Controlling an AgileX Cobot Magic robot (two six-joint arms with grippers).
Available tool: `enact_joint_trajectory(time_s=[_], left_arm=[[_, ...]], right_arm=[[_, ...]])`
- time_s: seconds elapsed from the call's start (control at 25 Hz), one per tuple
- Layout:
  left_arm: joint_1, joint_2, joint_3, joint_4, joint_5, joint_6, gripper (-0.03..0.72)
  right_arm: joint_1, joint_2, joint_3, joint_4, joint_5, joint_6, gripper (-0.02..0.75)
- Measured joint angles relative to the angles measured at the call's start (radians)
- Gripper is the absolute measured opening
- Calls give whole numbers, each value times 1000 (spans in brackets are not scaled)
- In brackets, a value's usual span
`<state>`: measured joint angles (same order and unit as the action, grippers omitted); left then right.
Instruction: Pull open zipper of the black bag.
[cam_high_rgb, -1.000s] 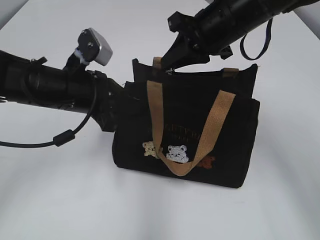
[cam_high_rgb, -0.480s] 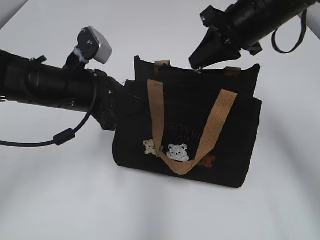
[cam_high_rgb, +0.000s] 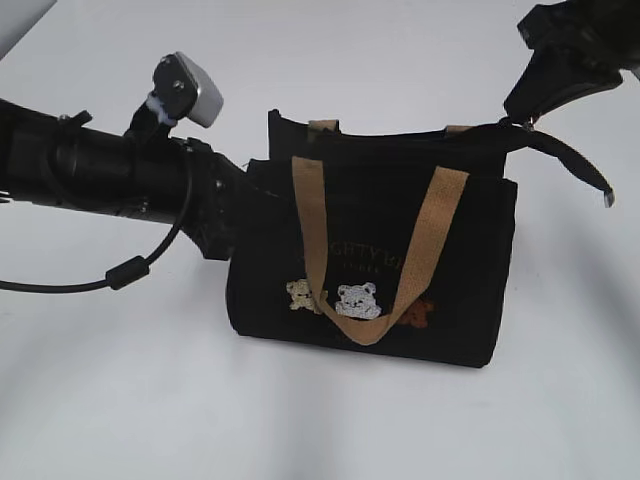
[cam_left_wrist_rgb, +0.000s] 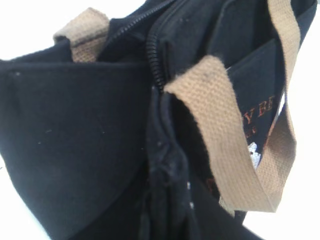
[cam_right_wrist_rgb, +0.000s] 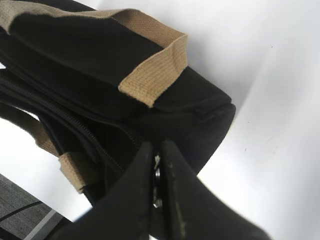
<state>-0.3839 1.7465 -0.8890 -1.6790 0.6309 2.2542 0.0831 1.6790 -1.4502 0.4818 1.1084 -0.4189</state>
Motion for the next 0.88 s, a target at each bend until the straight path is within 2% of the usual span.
enact_joint_trajectory(time_s=[0.08,0.16,0.2,0.24,0.32,0.44,0.52,0.64,0.76,0.88], left_arm=[[0,0,0,9,-4,-8,85],[0,-1,0,41,-9,-60,168],[0,-2,0,74,-11,-113,232],[0,-6,0,113,-17,-169,297],[0,-17,0,198,-55,-354,365],[0,-62,0,423,-126,-733,351],[0,-103,0,622,-133,-1007,312],[0,-180,0,876,-142,-1350,286],[2,-275,12,1023,-143,-1561,281],[2,-387,49,1077,-133,-1662,280]], right_arm=[[16,0,0,-4,0,-6,83],[35,0,0,-4,8,-9,210],[46,0,0,-4,18,-11,303],[55,0,0,-4,30,-11,361],[65,-4,0,-9,65,-1,438],[69,-39,0,-59,95,57,456],[69,-87,13,-113,96,104,450],[69,-197,92,-190,96,145,430],[69,-355,248,-245,89,167,420],[69,-536,421,-285,52,174,417]])
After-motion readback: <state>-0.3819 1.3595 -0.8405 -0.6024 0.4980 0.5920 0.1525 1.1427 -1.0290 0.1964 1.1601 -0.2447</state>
